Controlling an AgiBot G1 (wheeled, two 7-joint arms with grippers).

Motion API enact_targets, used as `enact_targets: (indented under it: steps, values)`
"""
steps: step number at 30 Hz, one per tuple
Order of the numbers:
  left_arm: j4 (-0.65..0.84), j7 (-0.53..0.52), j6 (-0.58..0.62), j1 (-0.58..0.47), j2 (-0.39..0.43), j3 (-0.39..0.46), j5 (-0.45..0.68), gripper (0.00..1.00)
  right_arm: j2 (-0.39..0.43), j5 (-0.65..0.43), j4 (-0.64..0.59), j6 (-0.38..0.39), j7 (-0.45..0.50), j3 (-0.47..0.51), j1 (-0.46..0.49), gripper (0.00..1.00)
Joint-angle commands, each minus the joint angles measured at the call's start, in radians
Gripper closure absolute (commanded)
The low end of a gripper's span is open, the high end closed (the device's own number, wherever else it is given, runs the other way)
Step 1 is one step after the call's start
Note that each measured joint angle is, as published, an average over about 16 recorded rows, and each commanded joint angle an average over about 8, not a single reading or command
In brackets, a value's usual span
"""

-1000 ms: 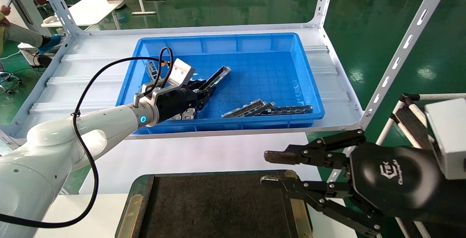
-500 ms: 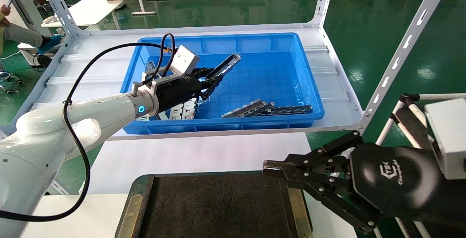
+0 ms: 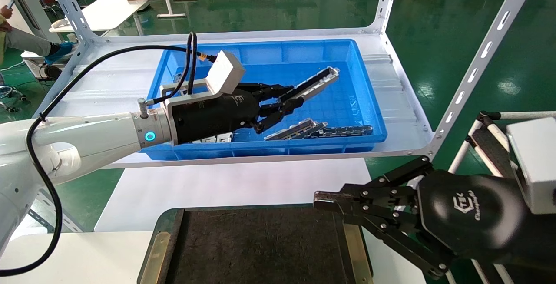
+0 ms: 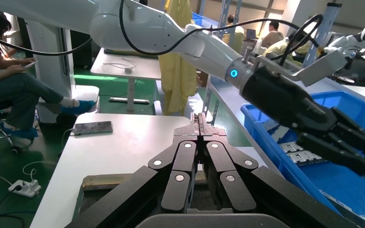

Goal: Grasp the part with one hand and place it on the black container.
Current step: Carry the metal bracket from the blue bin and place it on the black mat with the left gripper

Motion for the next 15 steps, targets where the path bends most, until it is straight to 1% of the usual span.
enact_targets:
  steps: [1,8,15]
  values:
    - [-0.001,-0.007,0.048,0.004,-0.011,0.002,-0.001,1.00,0.000,0.000,0.000,0.000,0.000,0.000,0.000,1.00]
    - [-0.075,-0.055,0.169,0.092,-0.060,0.009,-0.008,1.00,0.000,0.000,0.000,0.000,0.000,0.000,0.000,1.00]
    - [-0.197,-0.150,0.235,0.245,-0.114,0.009,-0.037,1.00,0.000,0.000,0.000,0.000,0.000,-0.001,0.000,1.00]
